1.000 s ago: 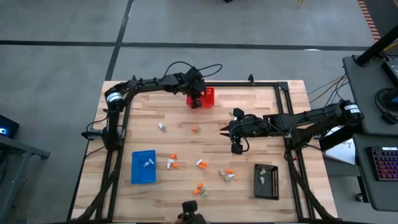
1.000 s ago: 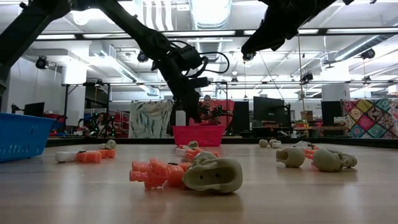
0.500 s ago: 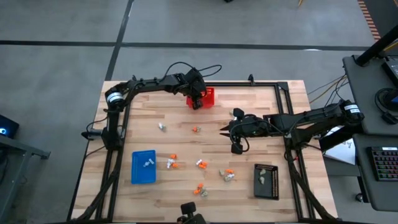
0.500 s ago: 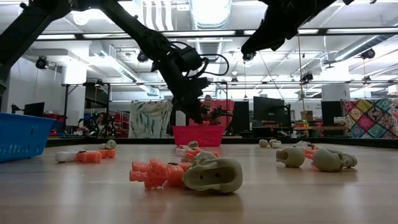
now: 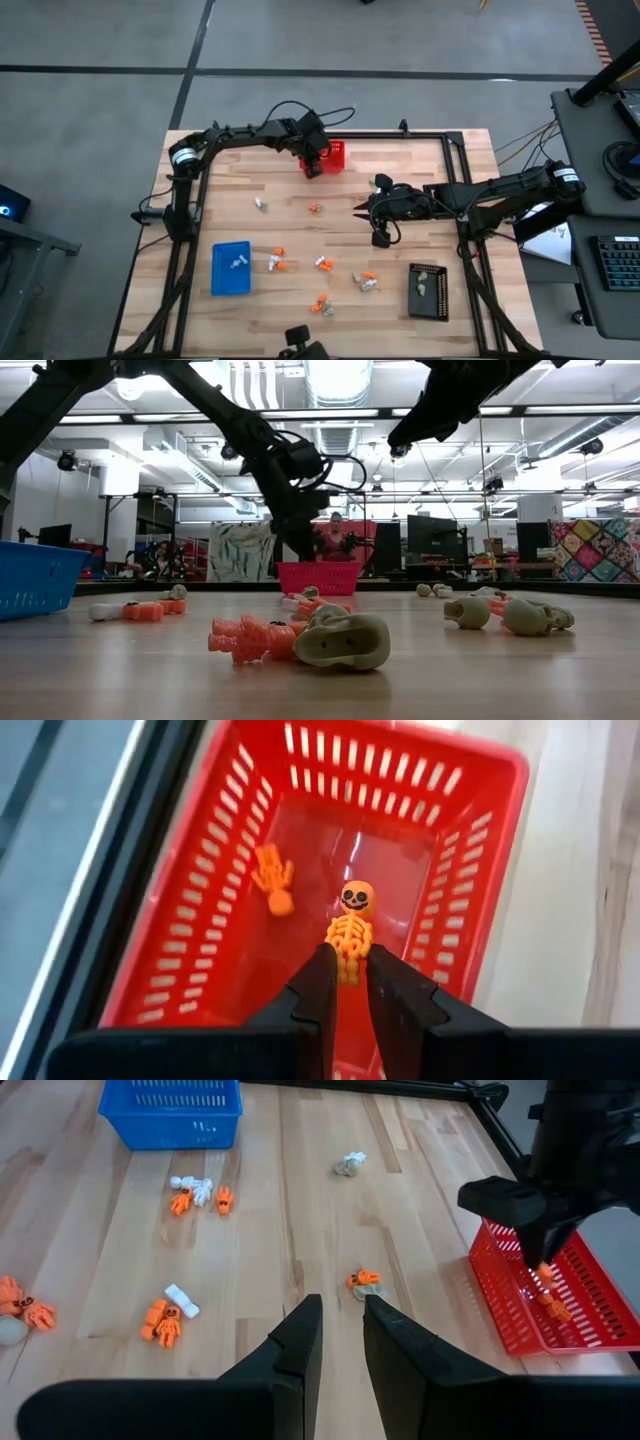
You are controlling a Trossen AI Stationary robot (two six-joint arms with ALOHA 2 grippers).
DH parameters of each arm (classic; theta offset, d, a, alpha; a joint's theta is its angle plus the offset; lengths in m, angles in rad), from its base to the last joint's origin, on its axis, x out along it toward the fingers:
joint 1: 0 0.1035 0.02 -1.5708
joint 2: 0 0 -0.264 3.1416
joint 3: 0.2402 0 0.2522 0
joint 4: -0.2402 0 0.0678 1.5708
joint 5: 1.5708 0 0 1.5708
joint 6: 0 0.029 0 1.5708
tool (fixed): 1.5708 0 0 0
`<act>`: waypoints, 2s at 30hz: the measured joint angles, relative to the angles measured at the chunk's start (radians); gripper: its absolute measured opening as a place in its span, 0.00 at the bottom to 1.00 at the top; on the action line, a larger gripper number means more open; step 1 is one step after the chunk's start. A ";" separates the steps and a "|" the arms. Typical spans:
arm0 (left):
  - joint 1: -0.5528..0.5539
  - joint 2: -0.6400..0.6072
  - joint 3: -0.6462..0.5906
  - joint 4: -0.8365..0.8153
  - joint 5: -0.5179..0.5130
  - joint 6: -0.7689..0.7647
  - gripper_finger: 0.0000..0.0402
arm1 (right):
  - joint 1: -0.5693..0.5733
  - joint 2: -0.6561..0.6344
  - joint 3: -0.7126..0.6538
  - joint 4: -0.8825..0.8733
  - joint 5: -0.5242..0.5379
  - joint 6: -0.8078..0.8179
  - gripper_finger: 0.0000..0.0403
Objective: Sort Halloween decoration
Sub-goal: Put the orange skeleton toy into the red bin, then put the white skeleton toy into the blue bin
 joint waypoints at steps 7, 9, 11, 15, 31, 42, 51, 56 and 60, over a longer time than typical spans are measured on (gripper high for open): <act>0.001 0.000 -0.005 -0.018 0.000 -0.009 0.09 | 0.000 0.000 0.000 0.000 0.000 0.000 0.16; 0.001 0.000 -0.006 -0.018 0.000 -0.016 0.09 | 0.000 0.000 0.000 0.000 0.000 0.000 0.16; 0.000 0.000 -0.006 -0.015 0.000 -0.023 0.09 | 0.000 0.000 0.000 0.000 0.000 0.000 0.16; 0.001 0.000 -0.006 -0.013 0.000 -0.023 0.10 | 0.000 0.000 0.000 0.000 0.000 0.000 0.16; 0.000 0.000 -0.006 -0.014 -0.001 -0.022 0.20 | 0.000 0.000 0.000 0.000 0.000 0.008 0.16; -0.009 -0.062 0.035 -0.098 0.000 -0.044 0.20 | 0.000 0.000 0.000 0.005 0.000 0.135 0.16; -0.071 -0.173 0.032 -0.101 0.008 -0.080 0.20 | -0.039 0.000 0.000 0.025 0.001 0.245 0.16; -0.131 -0.234 0.002 -0.095 0.009 -0.105 0.20 | -0.044 0.000 0.000 0.000 -0.003 0.280 0.16; -0.178 -0.313 -0.098 -0.006 0.010 -0.132 0.20 | -0.044 0.000 0.000 -0.041 -0.003 0.297 0.16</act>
